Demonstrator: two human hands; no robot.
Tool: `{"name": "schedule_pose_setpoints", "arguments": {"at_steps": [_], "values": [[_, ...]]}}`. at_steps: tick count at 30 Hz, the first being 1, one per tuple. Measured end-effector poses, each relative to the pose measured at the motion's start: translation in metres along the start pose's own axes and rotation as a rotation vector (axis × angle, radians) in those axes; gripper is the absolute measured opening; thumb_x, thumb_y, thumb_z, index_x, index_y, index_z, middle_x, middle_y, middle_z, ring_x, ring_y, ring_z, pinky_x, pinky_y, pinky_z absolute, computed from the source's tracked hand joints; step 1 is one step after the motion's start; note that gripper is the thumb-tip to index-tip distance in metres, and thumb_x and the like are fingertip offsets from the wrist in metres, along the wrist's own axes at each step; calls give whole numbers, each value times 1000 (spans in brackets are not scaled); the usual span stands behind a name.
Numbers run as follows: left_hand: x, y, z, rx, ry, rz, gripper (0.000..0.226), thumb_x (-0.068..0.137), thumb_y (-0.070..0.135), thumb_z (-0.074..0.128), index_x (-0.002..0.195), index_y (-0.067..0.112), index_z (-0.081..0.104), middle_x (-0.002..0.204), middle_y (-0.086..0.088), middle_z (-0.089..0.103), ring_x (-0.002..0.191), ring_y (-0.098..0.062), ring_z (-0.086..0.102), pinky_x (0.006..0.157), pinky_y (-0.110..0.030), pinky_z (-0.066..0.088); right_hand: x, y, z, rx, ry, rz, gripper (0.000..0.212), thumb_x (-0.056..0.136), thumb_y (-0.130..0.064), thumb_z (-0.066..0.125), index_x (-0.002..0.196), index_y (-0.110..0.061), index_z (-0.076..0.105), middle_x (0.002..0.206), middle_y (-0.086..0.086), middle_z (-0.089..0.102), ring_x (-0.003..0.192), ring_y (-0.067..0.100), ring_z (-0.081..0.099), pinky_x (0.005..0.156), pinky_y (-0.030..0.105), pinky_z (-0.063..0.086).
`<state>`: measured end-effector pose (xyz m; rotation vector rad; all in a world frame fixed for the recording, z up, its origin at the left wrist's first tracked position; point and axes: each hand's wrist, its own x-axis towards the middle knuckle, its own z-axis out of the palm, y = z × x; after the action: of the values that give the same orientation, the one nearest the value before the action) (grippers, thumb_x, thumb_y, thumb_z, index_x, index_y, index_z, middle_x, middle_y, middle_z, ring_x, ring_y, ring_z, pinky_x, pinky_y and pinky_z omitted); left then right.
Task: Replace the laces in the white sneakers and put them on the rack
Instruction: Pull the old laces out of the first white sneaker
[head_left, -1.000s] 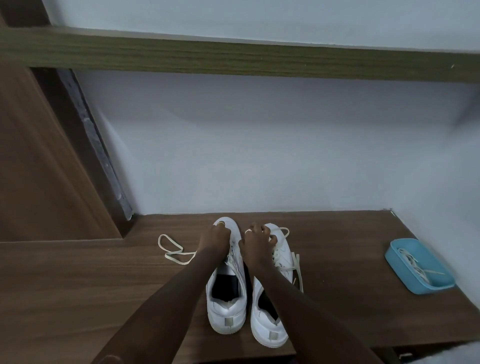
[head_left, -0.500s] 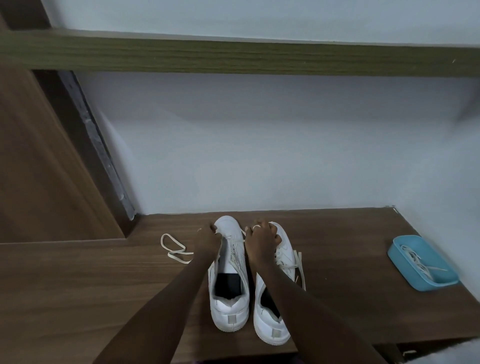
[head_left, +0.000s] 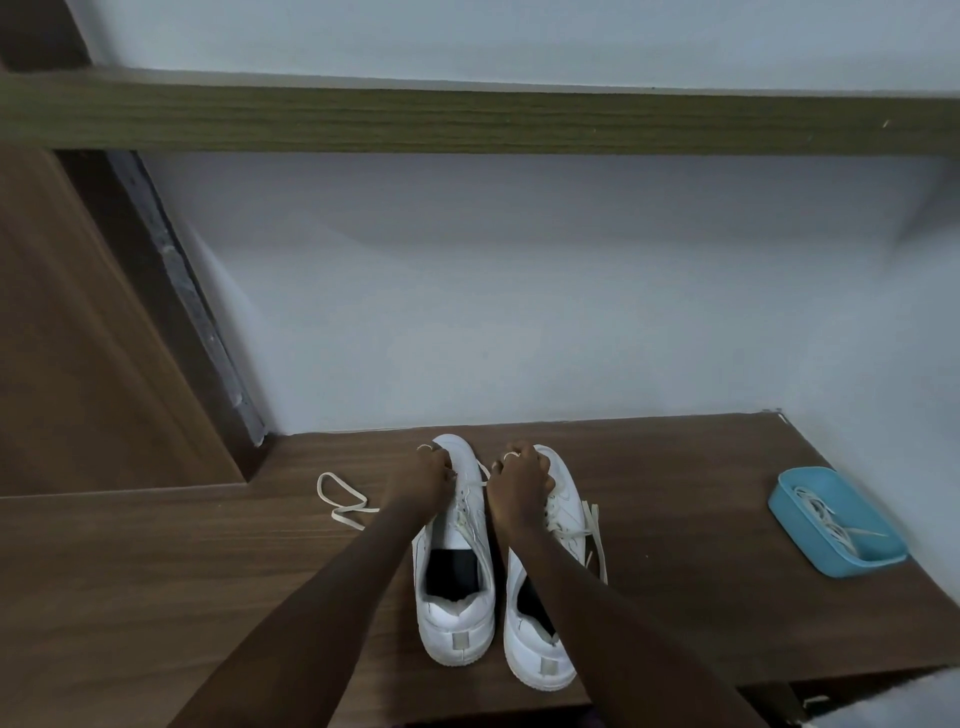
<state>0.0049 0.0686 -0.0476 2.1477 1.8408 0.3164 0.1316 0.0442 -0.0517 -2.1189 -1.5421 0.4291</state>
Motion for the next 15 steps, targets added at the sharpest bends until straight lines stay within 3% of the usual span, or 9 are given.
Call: {"name": "schedule_pose_setpoints", "arguments": {"at_steps": [3,6,8,10,12,15], "values": [[-3,-7,6,-462,71,-177,23,79,-1,48,77,18,60,86,-4,56,85,-27,53,75,-31,40,-1,1,-2,-6,-7,-20,29,98,-18,42,118,-8,62,133,-2,48,126,21,37,99,35,31],[-4,-15,10,-966,60,-358,32,88,-3,36,71,20,51,68,-2,47,55,-14,49,49,-20,38,-2,0,-1,-10,-43,-64,29,99,-20,43,117,-9,63,133,-2,48,128,22,35,101,37,30],[-6,-23,11,-995,49,-368,33,97,-5,29,83,16,49,74,-2,49,55,-4,53,52,-16,38,-3,-2,2,-15,-68,-83,29,99,-22,43,116,-12,64,133,-3,48,129,22,34,102,38,29],[-6,-33,14,-919,27,-333,28,97,-5,34,102,13,55,89,-5,60,79,-13,59,70,-20,43,-6,-5,4,-14,-66,-89,29,99,-24,42,115,-14,64,132,-3,49,129,21,33,102,39,27],[-5,-40,18,-776,-20,-258,27,93,-4,46,115,1,60,102,-12,65,93,-23,60,79,-18,42,-8,-8,4,-16,-60,-95,29,100,-24,41,117,-15,63,133,-4,48,131,20,30,103,39,24],[-8,-37,20,-584,20,-227,19,83,4,67,102,2,68,105,-12,68,104,-26,61,86,-24,41,-12,-13,3,-16,-65,-114,29,101,-24,39,117,-18,63,132,-7,48,133,17,27,103,37,22]]}}
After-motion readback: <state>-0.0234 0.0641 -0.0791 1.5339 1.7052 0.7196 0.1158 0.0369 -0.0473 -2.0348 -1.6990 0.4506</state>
